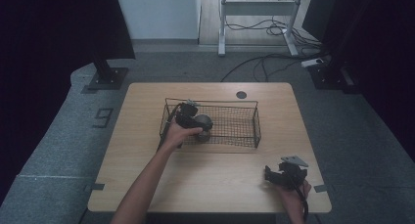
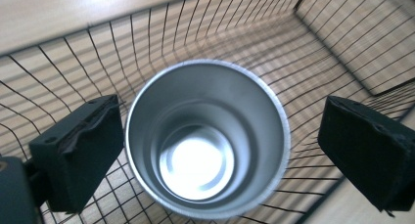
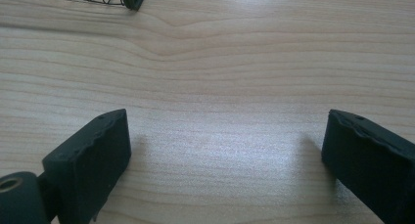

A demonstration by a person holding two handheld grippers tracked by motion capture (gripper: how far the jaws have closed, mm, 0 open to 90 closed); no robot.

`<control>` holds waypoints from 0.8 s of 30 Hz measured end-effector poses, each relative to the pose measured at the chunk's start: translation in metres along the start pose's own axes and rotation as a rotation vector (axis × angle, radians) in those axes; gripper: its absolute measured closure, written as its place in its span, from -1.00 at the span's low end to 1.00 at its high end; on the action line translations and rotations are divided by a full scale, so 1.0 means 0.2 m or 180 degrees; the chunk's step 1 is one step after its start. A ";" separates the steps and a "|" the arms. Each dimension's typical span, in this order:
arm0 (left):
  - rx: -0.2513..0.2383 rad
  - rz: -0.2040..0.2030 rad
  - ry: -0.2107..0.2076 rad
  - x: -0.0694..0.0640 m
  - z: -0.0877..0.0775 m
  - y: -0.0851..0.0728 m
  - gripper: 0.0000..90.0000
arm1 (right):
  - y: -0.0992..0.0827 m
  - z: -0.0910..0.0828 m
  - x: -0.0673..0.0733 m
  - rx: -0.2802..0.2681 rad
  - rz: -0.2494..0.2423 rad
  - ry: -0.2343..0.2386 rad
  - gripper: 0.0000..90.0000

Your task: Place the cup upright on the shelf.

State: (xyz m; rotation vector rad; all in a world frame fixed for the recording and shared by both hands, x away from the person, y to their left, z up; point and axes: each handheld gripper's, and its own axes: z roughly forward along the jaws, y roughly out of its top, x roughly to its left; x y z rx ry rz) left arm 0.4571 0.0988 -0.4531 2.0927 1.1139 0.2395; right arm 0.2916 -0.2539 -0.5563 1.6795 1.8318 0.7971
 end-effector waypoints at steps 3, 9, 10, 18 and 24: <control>-0.0097 0.0011 -0.0024 -0.01 -0.06 0.00 -0.93 | 0.00 0.00 0.00 0.0000 -0.0002 0.0000 -0.91; -0.0243 0.0102 -0.0023 -0.04 -0.18 -0.03 -0.93 | 0.00 0.00 0.00 0.0000 0.0000 0.0000 -0.91; -0.0263 0.0118 -0.0037 -0.04 -0.20 -0.04 -0.93 | 0.00 0.00 0.00 0.0001 0.0000 -0.0001 -0.91; -0.0356 0.0214 -0.0106 -0.05 -0.33 -0.17 -0.92 | 0.00 0.00 0.00 0.0009 0.0007 -0.0001 -0.91; -0.0401 0.0198 -0.0129 -0.01 -0.41 -0.31 -0.88 | 0.00 0.00 0.00 0.0004 0.0006 -0.0001 -0.91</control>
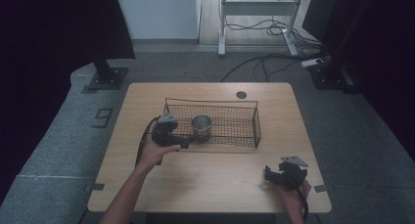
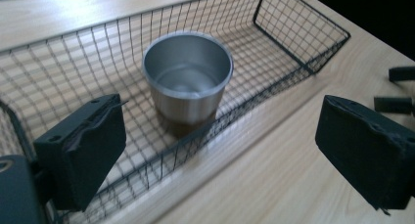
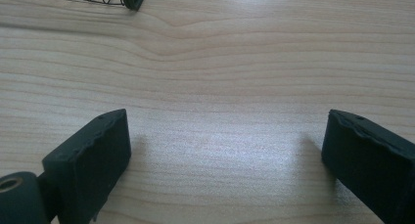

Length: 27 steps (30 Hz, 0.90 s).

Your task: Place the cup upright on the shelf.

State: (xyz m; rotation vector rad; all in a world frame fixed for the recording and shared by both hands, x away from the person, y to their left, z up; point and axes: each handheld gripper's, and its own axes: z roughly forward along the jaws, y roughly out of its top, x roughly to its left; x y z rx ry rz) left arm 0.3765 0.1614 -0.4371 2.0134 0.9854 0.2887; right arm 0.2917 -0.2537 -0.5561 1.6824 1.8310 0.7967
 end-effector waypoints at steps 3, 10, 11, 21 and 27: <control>-0.0014 0.0003 0.0031 0.01 -0.04 -0.07 -0.87 | 0.00 0.00 0.00 0.0000 -0.0001 0.0000 -0.91; -0.0012 -0.0020 0.0040 0.02 -0.09 -0.24 -0.87 | 0.00 0.00 0.00 0.0000 0.0000 0.0000 -0.91; -0.0012 -0.0018 0.0039 0.02 -0.09 -0.26 -0.87 | 0.00 0.00 0.00 0.0000 0.0000 0.0000 -0.91; 0.0067 -0.0047 -0.0011 -0.01 -0.10 -0.44 -0.86 | 0.00 0.00 0.00 -0.0001 -0.0001 0.0000 -0.91; 0.0097 -0.0137 0.0004 -0.01 -0.07 -0.52 -0.86 | 0.00 0.00 0.00 0.0003 0.0005 0.0001 -0.91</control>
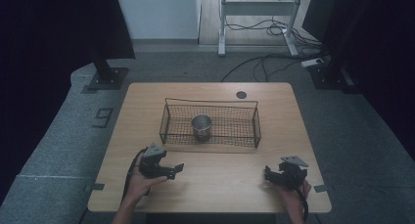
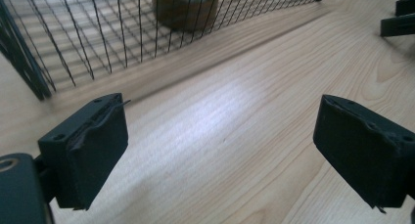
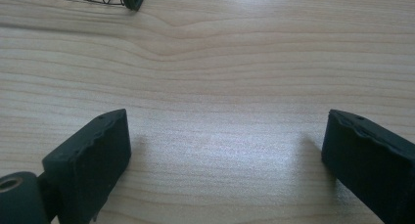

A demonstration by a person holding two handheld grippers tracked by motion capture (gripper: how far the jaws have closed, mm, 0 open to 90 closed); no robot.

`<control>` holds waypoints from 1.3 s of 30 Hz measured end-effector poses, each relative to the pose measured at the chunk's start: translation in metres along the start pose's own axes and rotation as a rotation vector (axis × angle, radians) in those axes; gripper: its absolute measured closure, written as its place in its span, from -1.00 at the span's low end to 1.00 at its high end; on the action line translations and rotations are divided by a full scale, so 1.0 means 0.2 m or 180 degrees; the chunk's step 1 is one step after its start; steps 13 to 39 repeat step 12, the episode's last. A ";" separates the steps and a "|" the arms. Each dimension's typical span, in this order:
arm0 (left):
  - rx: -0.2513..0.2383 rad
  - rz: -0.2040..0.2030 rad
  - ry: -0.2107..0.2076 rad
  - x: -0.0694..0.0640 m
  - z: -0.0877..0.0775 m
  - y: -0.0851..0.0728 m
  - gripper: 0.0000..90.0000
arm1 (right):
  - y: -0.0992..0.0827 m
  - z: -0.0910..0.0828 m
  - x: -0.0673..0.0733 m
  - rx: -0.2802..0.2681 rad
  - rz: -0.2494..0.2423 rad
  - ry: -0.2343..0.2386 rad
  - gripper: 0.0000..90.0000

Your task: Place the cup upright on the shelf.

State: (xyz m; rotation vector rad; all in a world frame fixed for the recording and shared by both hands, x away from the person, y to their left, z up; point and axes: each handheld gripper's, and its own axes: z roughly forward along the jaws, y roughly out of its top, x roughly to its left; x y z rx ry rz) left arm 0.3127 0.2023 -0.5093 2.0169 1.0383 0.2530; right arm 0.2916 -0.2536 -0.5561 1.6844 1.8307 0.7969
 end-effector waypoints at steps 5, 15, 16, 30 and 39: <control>0.0049 -0.0042 0.0059 0.02 0.01 -0.04 -0.84 | 0.00 0.00 0.00 -0.0004 -0.0006 -0.0001 -0.91; 0.0038 -0.0091 0.0003 0.03 0.02 -0.05 -0.84 | 0.00 0.00 0.00 -0.0004 -0.0009 -0.0005 -0.91; 0.0038 -0.0091 0.0003 0.03 0.02 -0.05 -0.84 | 0.00 0.00 0.00 -0.0004 -0.0009 -0.0005 -0.91; 0.0038 -0.0091 0.0003 0.03 0.02 -0.05 -0.84 | 0.00 0.00 0.00 -0.0004 -0.0009 -0.0005 -0.91; 0.0038 -0.0091 0.0003 0.03 0.02 -0.05 -0.84 | 0.00 0.00 0.00 -0.0004 -0.0009 -0.0005 -0.91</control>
